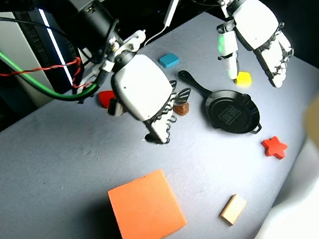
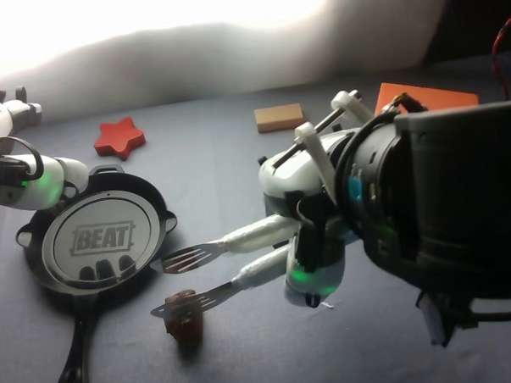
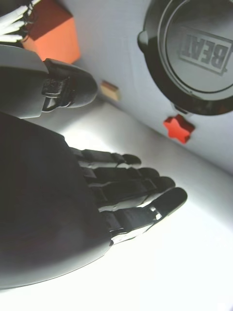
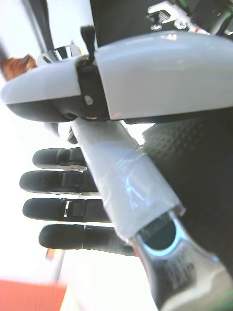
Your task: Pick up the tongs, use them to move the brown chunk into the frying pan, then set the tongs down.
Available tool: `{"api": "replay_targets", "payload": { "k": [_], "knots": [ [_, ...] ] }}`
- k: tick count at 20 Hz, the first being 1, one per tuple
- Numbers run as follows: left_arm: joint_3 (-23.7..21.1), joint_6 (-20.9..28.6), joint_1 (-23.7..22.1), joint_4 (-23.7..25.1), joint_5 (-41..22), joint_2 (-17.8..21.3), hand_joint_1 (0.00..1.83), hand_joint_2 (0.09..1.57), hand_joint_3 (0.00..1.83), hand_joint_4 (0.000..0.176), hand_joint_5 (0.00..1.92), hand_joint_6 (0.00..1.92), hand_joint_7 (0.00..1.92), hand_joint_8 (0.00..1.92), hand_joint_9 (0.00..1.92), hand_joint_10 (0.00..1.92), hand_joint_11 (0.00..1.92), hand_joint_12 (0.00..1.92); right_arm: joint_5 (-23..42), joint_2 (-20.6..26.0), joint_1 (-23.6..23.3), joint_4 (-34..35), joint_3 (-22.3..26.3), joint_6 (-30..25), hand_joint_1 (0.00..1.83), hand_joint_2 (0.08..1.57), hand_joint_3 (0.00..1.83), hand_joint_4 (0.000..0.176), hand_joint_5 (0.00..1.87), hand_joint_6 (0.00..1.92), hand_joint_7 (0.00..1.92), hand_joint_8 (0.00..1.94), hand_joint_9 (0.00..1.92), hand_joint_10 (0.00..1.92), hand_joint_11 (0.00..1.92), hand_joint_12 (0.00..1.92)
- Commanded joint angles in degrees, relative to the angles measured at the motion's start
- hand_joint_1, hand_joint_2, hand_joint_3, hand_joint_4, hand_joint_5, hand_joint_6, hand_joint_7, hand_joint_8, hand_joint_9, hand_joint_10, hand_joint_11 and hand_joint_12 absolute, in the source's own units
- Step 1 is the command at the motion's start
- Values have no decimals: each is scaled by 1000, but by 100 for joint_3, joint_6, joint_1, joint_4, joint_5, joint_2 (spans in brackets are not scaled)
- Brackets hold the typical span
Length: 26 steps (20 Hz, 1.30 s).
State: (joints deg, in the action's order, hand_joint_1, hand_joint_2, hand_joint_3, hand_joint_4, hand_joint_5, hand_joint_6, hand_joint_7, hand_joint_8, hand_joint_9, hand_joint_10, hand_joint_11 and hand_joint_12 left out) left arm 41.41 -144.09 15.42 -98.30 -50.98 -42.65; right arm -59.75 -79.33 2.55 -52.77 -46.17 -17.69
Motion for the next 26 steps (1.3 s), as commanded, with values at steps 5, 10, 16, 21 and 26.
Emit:
{"api": "replay_targets", "payload": {
  "k": [5,10,16,21,26],
  "knots": [
    [51,-24,-34,471,-183,18,93,1307,0,50,116,3,210,4,270,5,0,992,-66,-152,27,-668,-19,-424,1039,1144,12,0,726,106,819,6,533,628,177,1547],
    [72,-24,-11,436,14,19,101,1308,0,49,123,3,211,3,275,5,0,992,-138,-320,26,-703,-166,-513,1028,1140,8,0,700,101,797,6,523,627,163,1552],
    [56,-24,12,436,14,13,102,1311,1,53,114,2,200,0,269,2,0,967,-83,-356,158,-715,-180,-439,1020,1136,5,0,703,111,793,3,511,626,148,1557],
    [21,-24,25,437,14,0,126,1308,0,46,133,3,217,0,277,1,0,992,15,-334,268,-715,-182,-392,1053,1165,16,0,707,131,798,4,503,649,128,1579],
    [13,-61,4,450,14,-1,117,1306,0,51,133,2,218,0,283,3,0,983,78,-328,354,-716,-205,-352,998,1165,14,0,696,136,801,4,506,660,142,1565]
  ]
}}
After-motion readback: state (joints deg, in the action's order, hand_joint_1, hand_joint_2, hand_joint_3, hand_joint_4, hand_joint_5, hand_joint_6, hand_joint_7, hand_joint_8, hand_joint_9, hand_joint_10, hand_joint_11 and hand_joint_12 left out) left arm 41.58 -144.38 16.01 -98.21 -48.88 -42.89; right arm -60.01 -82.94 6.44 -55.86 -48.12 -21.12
